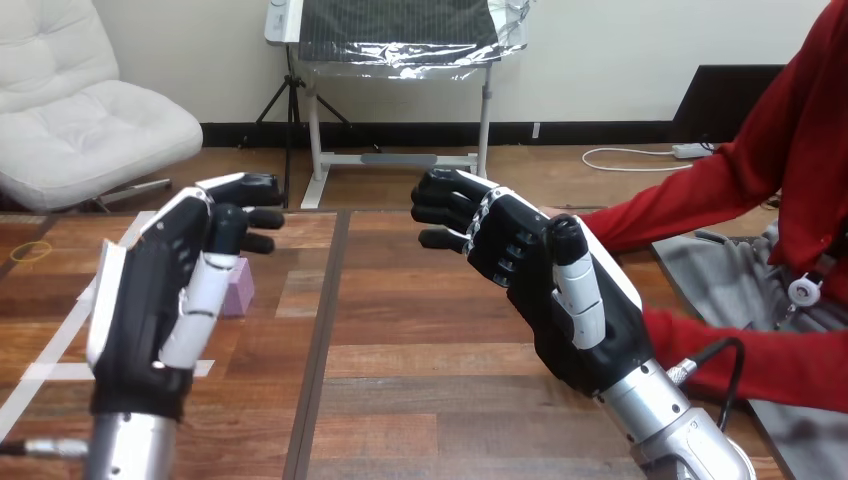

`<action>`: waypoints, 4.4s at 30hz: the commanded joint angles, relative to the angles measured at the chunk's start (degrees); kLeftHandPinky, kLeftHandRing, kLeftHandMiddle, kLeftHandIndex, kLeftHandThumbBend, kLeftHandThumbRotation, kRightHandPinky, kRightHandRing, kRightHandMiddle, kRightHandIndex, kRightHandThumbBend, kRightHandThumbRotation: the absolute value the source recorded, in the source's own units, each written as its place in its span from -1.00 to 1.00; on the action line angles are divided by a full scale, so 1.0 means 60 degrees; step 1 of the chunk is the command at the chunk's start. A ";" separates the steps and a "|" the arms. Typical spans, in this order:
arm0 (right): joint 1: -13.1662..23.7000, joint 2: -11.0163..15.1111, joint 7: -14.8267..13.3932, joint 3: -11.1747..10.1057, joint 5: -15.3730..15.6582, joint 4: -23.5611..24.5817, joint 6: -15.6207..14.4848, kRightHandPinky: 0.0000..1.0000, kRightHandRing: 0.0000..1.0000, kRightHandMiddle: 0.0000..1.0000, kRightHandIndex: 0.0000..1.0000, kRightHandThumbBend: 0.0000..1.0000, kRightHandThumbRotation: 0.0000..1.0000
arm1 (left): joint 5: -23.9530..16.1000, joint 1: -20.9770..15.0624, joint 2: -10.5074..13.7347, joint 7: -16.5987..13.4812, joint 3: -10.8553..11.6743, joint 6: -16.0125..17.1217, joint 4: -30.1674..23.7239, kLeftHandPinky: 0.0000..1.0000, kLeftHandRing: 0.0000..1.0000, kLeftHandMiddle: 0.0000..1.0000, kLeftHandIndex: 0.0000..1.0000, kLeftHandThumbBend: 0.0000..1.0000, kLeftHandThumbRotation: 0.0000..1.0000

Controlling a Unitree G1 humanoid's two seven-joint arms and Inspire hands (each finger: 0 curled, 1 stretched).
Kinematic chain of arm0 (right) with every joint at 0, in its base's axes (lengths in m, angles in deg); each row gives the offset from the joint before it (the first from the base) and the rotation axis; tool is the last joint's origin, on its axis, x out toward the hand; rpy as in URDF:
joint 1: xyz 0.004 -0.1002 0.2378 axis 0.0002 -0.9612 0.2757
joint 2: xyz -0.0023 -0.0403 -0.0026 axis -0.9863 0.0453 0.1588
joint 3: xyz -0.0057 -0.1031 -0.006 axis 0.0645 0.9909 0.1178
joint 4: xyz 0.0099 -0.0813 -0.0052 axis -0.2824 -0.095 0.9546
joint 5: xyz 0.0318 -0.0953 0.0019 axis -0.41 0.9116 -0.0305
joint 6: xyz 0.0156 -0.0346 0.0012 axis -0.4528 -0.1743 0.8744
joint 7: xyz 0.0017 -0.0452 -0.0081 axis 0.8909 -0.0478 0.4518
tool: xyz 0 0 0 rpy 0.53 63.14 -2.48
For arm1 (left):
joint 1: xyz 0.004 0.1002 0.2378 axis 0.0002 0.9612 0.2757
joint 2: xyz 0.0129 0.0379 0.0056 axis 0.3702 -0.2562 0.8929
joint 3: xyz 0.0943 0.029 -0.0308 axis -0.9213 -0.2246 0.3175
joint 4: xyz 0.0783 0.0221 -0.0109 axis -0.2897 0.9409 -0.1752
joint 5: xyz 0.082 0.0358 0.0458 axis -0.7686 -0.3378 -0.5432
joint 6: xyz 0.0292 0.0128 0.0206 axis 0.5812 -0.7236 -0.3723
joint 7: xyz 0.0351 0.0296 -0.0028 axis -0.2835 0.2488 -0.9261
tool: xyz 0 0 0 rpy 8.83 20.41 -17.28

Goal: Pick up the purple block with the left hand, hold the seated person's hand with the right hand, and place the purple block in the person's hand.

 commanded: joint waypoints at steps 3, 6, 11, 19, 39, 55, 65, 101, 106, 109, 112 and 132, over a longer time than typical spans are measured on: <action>0.0217 0.0102 -0.0026 -0.0189 0.0026 -0.0051 0.0123 0.60 0.70 0.68 0.64 0.58 1.00 | -0.0342 -0.1193 0.0814 0.0098 0.0262 -0.0137 0.0632 0.28 0.40 0.46 0.38 0.09 0.75; 0.0202 0.0106 -0.0036 -0.0181 0.0016 -0.0048 0.0075 0.59 0.71 0.68 0.64 0.60 1.00 | -0.0424 -0.1539 0.1083 0.0098 0.0336 -0.0118 0.1013 0.29 0.41 0.47 0.38 0.14 0.74; 0.0181 0.0107 -0.0027 -0.0173 -0.0011 -0.0079 0.0083 0.59 0.71 0.68 0.64 0.61 1.00 | -0.0385 -0.2003 0.1397 0.0175 0.0420 -0.0503 0.1355 0.31 0.44 0.49 0.38 0.27 0.72; 0.0134 0.0128 0.0014 -0.0145 -0.0060 -0.0081 0.0093 0.58 0.71 0.68 0.65 0.63 1.00 | -0.0435 -0.2641 0.1805 0.0297 0.0445 -0.0984 0.1776 0.43 0.54 0.56 0.44 0.29 0.67; -0.0025 0.0061 -0.0160 -0.0104 -0.0135 0.0264 -0.0066 0.56 0.69 0.67 0.65 0.65 1.00 | -0.0789 -0.4248 0.2432 0.0432 0.0253 -0.1424 0.3270 0.51 0.64 0.63 0.51 0.28 0.48; -0.0270 0.0260 -0.0134 -0.0111 -0.0126 0.0597 -0.0081 0.60 0.70 0.67 0.65 0.62 1.00 | -0.2579 -0.6244 0.3332 0.0561 -0.0726 -0.1992 0.5745 0.58 0.74 0.74 0.70 0.33 0.49; -0.0278 0.0268 -0.0037 -0.0151 -0.0237 0.0603 -0.0120 0.60 0.70 0.66 0.64 0.63 1.00 | -0.3219 -0.7040 0.3418 0.0448 -0.1175 -0.2098 0.6940 0.66 0.81 0.84 0.81 0.27 0.36; -0.0380 0.0231 -0.0031 -0.0080 -0.0132 0.0648 -0.0148 0.63 0.66 0.63 0.61 0.60 1.00 | -0.5472 -0.9258 0.3642 -0.0688 -0.3089 -0.2579 1.0628 0.70 0.81 0.82 0.79 0.29 0.24; -0.0375 0.0242 0.0027 -0.0079 -0.0162 0.0639 -0.0129 0.63 0.66 0.63 0.61 0.60 1.00 | -0.5629 -0.9496 0.3637 -0.0852 -0.3283 -0.2711 1.1108 0.72 0.81 0.82 0.78 0.31 0.21; -0.0363 0.0241 0.0051 -0.0077 -0.0174 0.0636 -0.0132 0.63 0.66 0.63 0.61 0.60 1.00 | -0.5704 -0.9617 0.3647 -0.0885 -0.3413 -0.2862 1.1288 0.74 0.82 0.82 0.78 0.32 0.20; -0.0341 0.0254 0.0101 -0.0078 -0.0215 0.0642 -0.0177 0.63 0.66 0.63 0.61 0.60 1.00 | -0.5797 -0.9747 0.3643 -0.0896 -0.3529 -0.3077 1.1474 0.77 0.84 0.84 0.80 0.32 0.26; -0.0406 0.0229 -0.0004 -0.0034 -0.0104 0.0748 -0.0325 0.55 0.61 0.59 0.62 0.60 1.00 | -0.6304 -1.0274 0.3607 -0.1059 -0.4325 -0.4117 1.2514 0.93 0.94 0.93 0.87 0.41 0.47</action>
